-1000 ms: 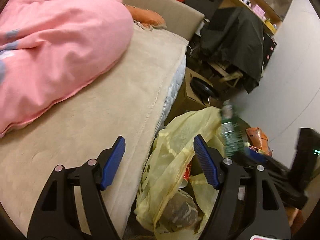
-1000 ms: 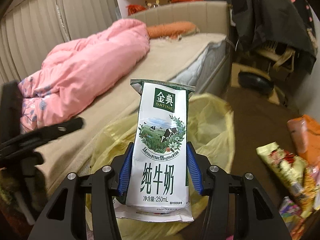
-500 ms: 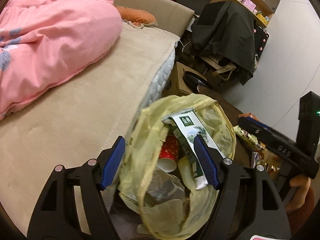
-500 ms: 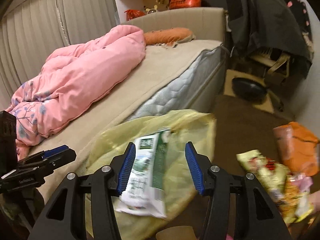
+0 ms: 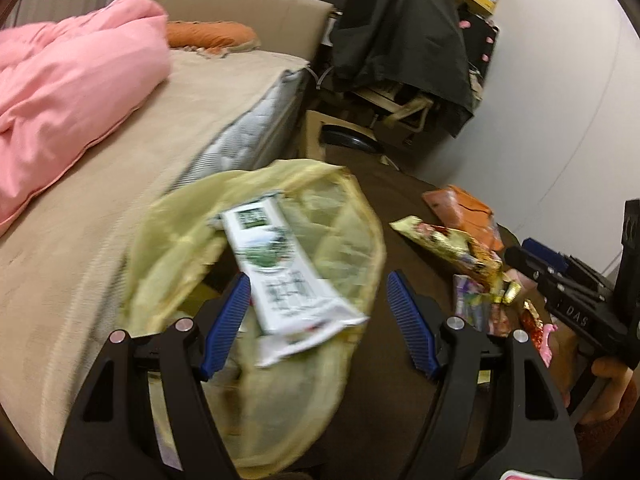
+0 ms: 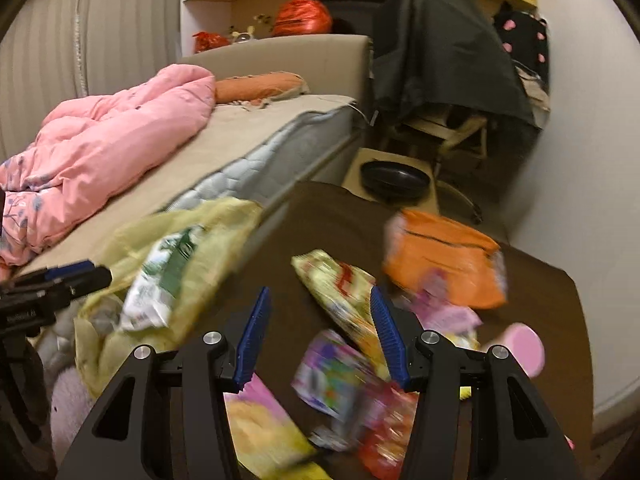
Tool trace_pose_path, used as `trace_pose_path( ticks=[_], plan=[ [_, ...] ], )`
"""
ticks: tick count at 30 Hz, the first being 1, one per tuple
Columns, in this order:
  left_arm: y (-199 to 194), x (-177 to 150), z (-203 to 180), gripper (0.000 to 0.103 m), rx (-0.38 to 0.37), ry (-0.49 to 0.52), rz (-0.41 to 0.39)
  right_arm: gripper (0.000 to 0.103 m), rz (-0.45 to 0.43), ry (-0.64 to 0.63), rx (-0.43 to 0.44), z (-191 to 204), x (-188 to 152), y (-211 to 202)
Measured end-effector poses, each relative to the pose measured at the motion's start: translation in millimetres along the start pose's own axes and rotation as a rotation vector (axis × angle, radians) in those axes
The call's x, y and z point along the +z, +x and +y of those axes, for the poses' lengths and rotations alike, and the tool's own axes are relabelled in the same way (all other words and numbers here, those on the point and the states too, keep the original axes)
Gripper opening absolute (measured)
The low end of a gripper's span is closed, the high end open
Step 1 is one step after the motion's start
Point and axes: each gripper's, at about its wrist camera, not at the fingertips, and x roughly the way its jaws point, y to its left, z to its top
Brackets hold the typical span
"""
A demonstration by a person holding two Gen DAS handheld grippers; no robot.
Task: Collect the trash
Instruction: 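Grasp the pink snack wrapper with the left gripper while the right grasps the red wrapper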
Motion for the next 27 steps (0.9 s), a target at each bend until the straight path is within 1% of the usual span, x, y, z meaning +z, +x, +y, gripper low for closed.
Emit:
trace_pose_path(
  ticks=[4, 5, 6, 8, 12, 13, 14, 16, 19, 21, 23, 24, 26, 27],
  plan=[
    [7.4, -4.3, -39.7, 0.067, -0.012, 0.051, 0.015, 0.049, -0.007, 0.032, -0.065, -30.7, -19.9, -19.9],
    [8.9, -6.6, -44.4, 0.067, -0.017, 0.061, 0.02, 0.049, -0.007, 0.04, -0.078, -37.7, -25.2, -24.5],
    [11.7, -11.2, -54.7, 0.067, -0.034, 0.076, 0.035, 0.049, -0.004, 0.052, -0.092, -46.1, -31.7, -29.3],
    [17.0, -18.8, -69.2, 0.067, -0.065, 0.1, 0.07, 0.049, 0.013, 0.064, -0.125, -60.8, -44.4, -34.7],
    [35.6, -42.5, -96.3, 0.068, -0.121, 0.142, 0.193, 0.049, 0.042, 0.083, -0.184, -80.9, -65.3, -42.2],
    [41.7, -49.3, -101.7, 0.07, -0.133, 0.144, 0.231, 0.049, 0.046, 0.091, -0.196, -86.2, -71.3, -45.8],
    [45.4, -54.3, -104.3, 0.071, -0.143, 0.138, 0.253, 0.049, 0.048, 0.1, -0.21, -90.5, -76.9, -49.1],
    [51.7, -62.8, -106.4, 0.071, -0.157, 0.109, 0.289, 0.049, 0.051, 0.122, -0.244, -100.8, -88.8, -56.3],
    [57.9, -65.5, -105.6, 0.071, -0.153, 0.055, 0.295, 0.049, 0.061, 0.182, -0.27, -118.7, -109.0, -67.5],
    [63.1, -64.5, -106.2, 0.069, -0.13, 0.037, 0.288, 0.049, 0.068, 0.229, -0.288, -128.5, -122.4, -73.7],
    [66.9, -61.9, -108.7, 0.059, -0.108, 0.032, 0.28, 0.049, 0.076, 0.274, -0.296, -137.9, -134.6, -77.9],
    [68.8, -60.1, -109.5, 0.058, -0.108, 0.03, 0.282, 0.049, 0.09, 0.308, -0.289, -144.4, -141.7, -77.8],
    [72.6, -57.2, -110.9, 0.049, -0.109, 0.038, 0.283, 0.049, 0.113, 0.354, -0.265, -151.7, -151.0, -75.3],
    [75.8, -56.4, -113.0, 0.047, -0.108, 0.049, 0.288, 0.049, 0.124, 0.378, -0.25, -155.2, -156.6, -72.6]
  ],
)
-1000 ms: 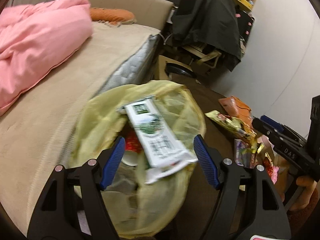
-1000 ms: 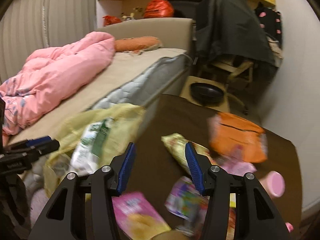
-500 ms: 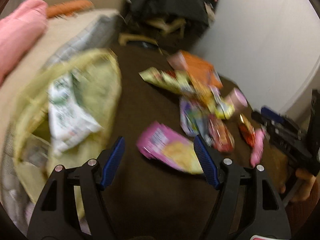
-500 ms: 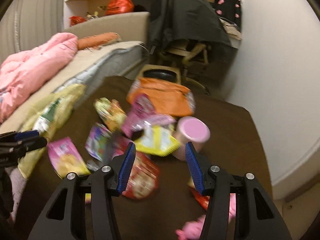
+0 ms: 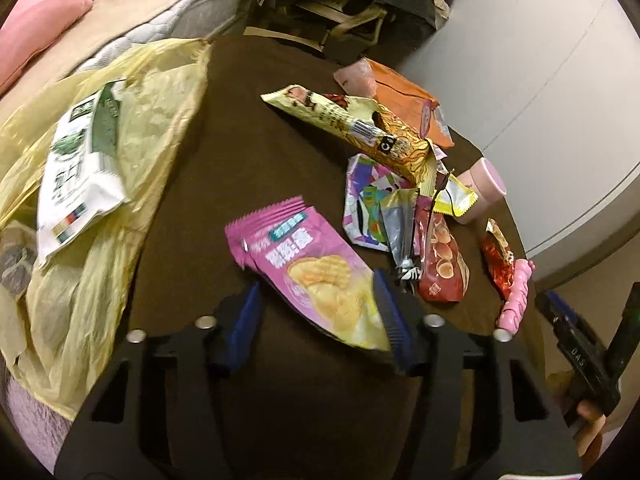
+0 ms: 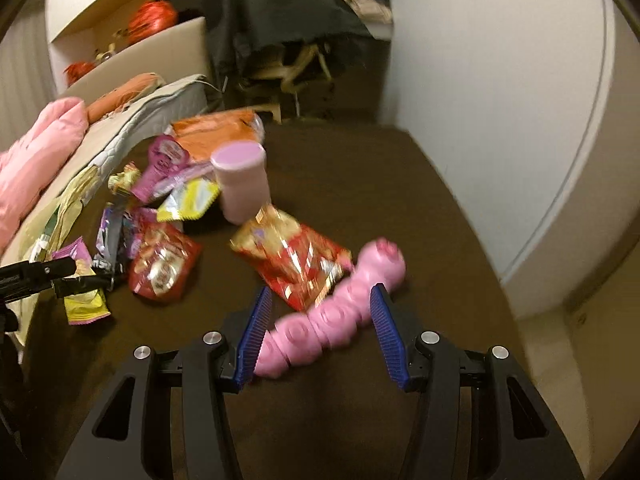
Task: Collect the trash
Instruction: 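Grasp the pink snack wrapper with the left gripper while the right grasps the red wrapper, then lower both wrappers into the yellow trash bag and open both grippers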
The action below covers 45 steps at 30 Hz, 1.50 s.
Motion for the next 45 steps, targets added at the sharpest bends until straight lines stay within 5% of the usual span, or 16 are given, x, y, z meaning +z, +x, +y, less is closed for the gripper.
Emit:
trace_pose_path(
  ticks=[5, 10, 17, 21, 27, 45],
  plan=[
    [4.3, 2.9, -4.6, 0.021, -0.004, 0.033, 0.017, 0.049, -0.008, 0.015, 0.01, 1.1, -2.3, 6.1],
    [-1.5, 3.5, -7.7, 0.008, -0.015, 0.068, -0.003, 0.049, -0.01, -0.132, 0.054, 23.1, 15.6, 22.6],
    [-18.1, 7.0, -11.6, 0.006, -0.011, 0.111, -0.049, 0.049, 0.088, -0.252, 0.018, 32.3, 32.6, 72.5],
    [-25.5, 8.4, -10.9, 0.005, -0.018, 0.121, -0.063, 0.04, 0.118, -0.257, 0.078, 35.5, 37.6, 75.8],
    [-36.2, 9.8, -5.7, 0.005, -0.043, 0.11, -0.088, 0.027, 0.063, -0.279, 0.127, 50.9, 43.2, 47.8],
    [-103.9, 15.6, 35.3, 0.003, -0.004, 0.083, -0.252, 0.025, -0.081, -0.342, 0.233, 132.8, 83.5, -16.8]
  ],
)
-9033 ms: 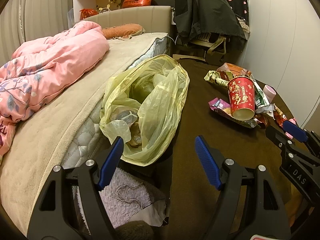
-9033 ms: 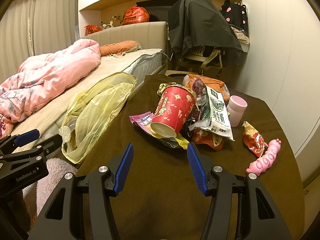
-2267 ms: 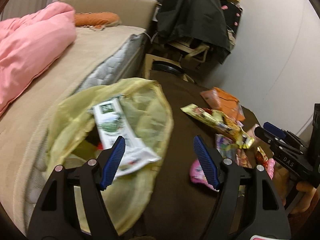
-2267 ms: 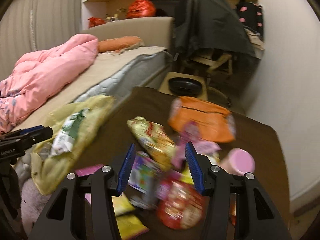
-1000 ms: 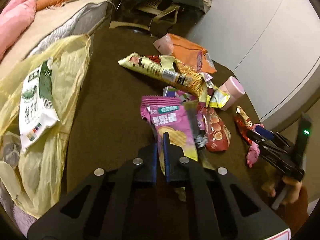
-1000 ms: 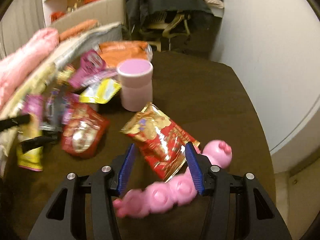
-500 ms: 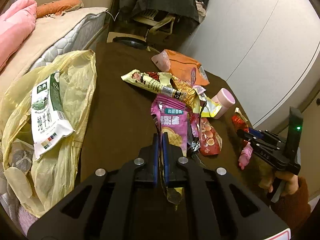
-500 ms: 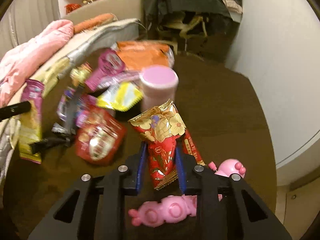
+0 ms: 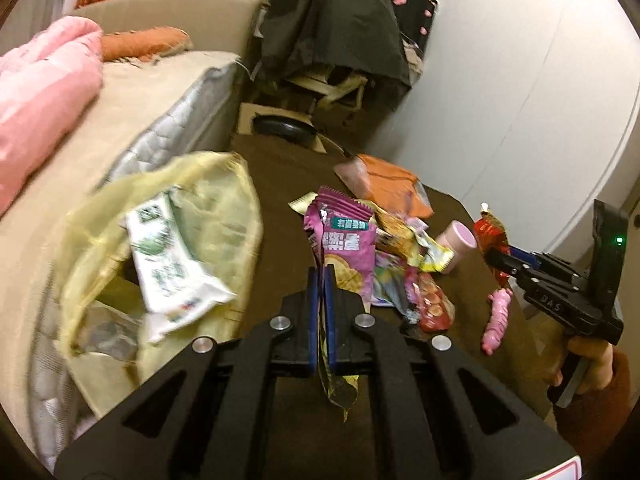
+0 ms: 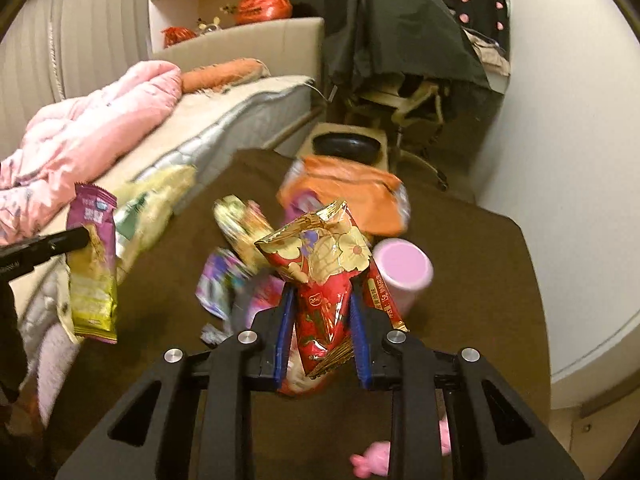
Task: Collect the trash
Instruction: 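Lower both wrappers into the yellow trash bag and open both grippers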
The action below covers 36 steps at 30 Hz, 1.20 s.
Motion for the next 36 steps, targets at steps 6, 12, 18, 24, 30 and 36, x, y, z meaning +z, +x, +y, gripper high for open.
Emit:
trace_pose_path(
  ticks=[6, 12, 18, 24, 30, 36],
  plan=[
    [-24.4, 12.6, 50.2, 0.003, 0.079, -0.058, -0.069, 0.025, -0.027, -0.049, 0.076, 51.0, 25.5, 7.2],
    [-33.2, 19.0, 106.0, 0.003, 0.18, -0.117, -0.099, 0.025, -0.031, -0.084, 0.173, 101.1, 50.3, 25.5],
    [-25.8, 12.7, 142.0, 0.003, 0.191, -0.17, -0.076, 0.025, 0.005, -0.125, 0.28, 155.2, 65.7, 56.4],
    [-5.9, 2.3, 159.2, 0.003, 0.175, -0.188, -0.026, 0.025, 0.085, -0.15, 0.367, 196.5, 67.3, 99.9],
    [14.7, -2.5, 169.3, 0.003, 0.17, -0.189, 0.028, 0.025, 0.16, -0.165, 0.398, 214.7, 58.6, 140.2],
    [26.5, -6.4, 181.5, 0.003, 0.171, -0.198, 0.051, 0.025, 0.228, -0.173, 0.388, 227.2, 49.1, 172.5]
  ],
)
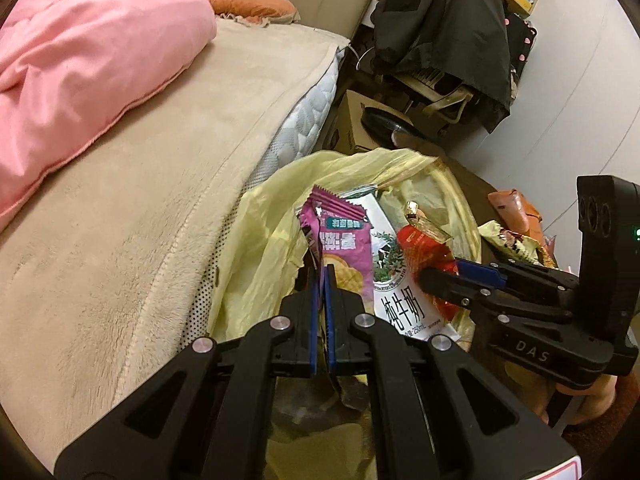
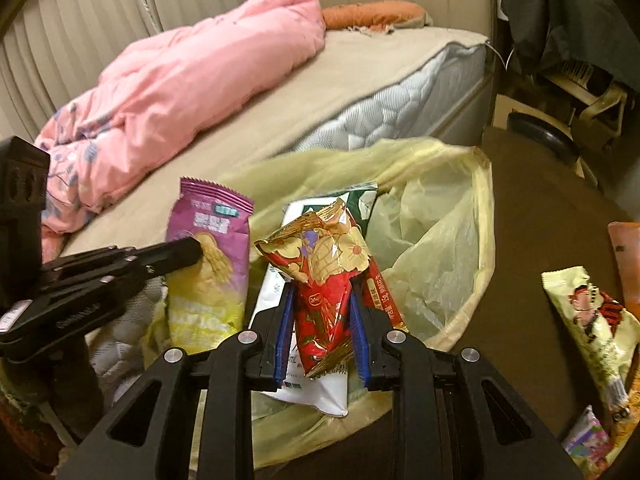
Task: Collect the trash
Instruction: 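Lower both wrappers into the yellow trash bag and open both grippers, then grasp the orange plastic bag with the left gripper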
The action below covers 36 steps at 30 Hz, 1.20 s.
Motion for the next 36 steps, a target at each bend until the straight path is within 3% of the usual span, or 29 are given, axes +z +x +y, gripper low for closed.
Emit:
trace_pose_path(
  ticks=[15, 28, 30, 34, 36],
  plan=[
    [25.2, 1.0, 6.3, 0.003, -0.028, 0.008, 0.024, 0.025, 0.035, -0.041, -0.029, -3.4, 0.1, 24.2],
    [28.5, 11.6, 11.6, 0.003, -0.036, -0.01, 0.004, 0.027, -0.006, -0.067, -0.073, -0.1, 7.4, 18.9],
    [24.9, 15.6, 12.5, 0.008, -0.047, -0.016, 0.001, 0.032, -0.028, -0.073, -0.066, 0.9, 7.5, 12.9],
    [10.2, 22.0, 12.8, 0.027, -0.04, -0.023, -0.038, 0.043, -0.062, -0.082, -0.071, 1.5, 7.0, -1.6],
    [1.0, 25.9, 11.4, 0.03, -0.021, -0.015, -0.06, 0.044, -0.068, -0.081, -0.087, 0.6, 7.5, -8.5]
  ],
)
